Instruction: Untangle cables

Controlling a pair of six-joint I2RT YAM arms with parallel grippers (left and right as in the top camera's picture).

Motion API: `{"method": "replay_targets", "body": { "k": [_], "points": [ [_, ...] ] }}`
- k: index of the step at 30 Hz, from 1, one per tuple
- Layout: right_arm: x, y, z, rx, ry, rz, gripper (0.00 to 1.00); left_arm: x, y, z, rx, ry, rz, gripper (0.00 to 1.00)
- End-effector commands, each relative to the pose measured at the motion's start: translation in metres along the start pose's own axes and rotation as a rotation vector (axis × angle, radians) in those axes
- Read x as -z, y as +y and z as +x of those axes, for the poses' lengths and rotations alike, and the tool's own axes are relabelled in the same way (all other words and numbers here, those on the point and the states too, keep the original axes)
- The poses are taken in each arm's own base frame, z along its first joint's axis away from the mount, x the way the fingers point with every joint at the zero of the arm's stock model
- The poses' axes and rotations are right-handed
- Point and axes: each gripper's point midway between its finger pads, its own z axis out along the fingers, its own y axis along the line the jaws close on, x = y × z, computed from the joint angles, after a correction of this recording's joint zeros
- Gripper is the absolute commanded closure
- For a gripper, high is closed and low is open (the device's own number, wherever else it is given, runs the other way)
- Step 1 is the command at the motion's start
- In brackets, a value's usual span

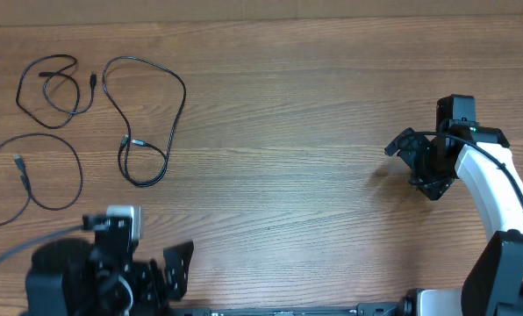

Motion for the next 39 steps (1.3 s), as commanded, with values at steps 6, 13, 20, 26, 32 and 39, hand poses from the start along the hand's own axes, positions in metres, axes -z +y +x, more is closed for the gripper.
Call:
{"method": "replay_targets", "body": {
  "k": [6, 13, 20, 26, 32, 39],
  "points": [
    [-0.001, -0.004, -0.002, -0.003, -0.007, 0.013, 0.0, 0.024, -0.012, 0.032, -0.019, -0.068, 0.074, 0.0],
    [-0.001, -0.004, -0.002, -0.003, -0.008, 0.013, 0.0, 0.025, -0.011, 0.04, 0.118, -0.051, 0.07, 0.0],
    [-0.001, -0.004, -0.002, -0.003, -0.007, 0.013, 0.0, 0.025, -0.01, 0.06, 0.158, 0.03, 0.069, 0.0],
    [-0.001, -0.004, -0.002, -0.003, -0.007, 0.013, 0.0, 0.025, -0.011, 0.07, 0.215, 0.072, 0.071, 0.0],
    [-0.001, -0.004, -0.002, -0.003, -0.007, 0.013, 0.0, 0.02, -0.008, 0.074, 0.157, 0.086, 0.069, 0.01],
    [-0.001, -0.004, -0.002, -0.003, -0.008, 0.013, 0.0, -0.013, -0.008, 0.063, 0.114, -0.007, 0.145, 0.0]
  ]
}}
